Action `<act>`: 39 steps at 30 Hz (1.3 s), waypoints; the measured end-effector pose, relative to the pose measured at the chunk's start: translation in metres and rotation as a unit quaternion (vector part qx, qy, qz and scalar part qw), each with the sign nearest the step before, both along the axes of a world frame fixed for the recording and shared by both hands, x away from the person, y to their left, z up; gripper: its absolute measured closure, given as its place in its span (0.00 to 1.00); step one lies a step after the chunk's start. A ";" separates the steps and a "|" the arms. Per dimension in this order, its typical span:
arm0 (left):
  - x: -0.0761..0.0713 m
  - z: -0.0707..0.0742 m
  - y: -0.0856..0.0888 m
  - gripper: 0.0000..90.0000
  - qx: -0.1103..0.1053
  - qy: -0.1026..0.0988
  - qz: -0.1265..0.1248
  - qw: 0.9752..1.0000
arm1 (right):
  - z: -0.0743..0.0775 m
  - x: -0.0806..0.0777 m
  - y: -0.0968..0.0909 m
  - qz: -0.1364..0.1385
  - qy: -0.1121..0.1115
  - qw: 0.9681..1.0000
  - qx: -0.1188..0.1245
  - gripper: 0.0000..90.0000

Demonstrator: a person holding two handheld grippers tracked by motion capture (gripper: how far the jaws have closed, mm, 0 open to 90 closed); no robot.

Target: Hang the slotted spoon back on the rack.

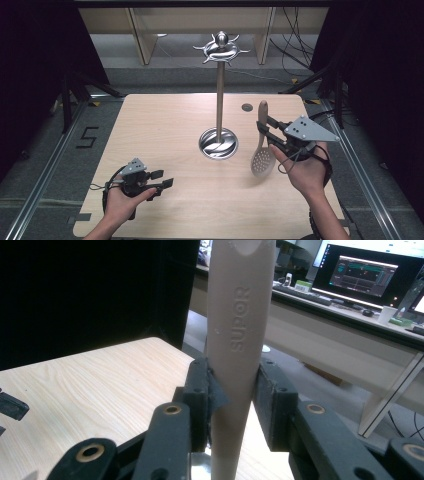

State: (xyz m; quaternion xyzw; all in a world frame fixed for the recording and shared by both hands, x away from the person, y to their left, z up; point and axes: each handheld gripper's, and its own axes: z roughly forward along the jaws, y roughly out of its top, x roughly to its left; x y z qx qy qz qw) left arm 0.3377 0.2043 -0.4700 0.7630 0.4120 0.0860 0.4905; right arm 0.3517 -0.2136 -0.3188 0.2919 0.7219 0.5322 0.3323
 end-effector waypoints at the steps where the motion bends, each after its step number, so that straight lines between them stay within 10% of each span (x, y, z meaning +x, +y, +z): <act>1: 0.000 0.000 0.000 0.47 -0.001 0.000 -0.001 1.000 | 0.001 0.001 0.001 0.001 -0.004 1.000 0.000 0.78; 39: 0.000 0.000 0.002 0.47 0.001 -0.007 0.010 1.000 | 0.024 0.010 0.021 0.010 -0.014 0.999 0.033 0.78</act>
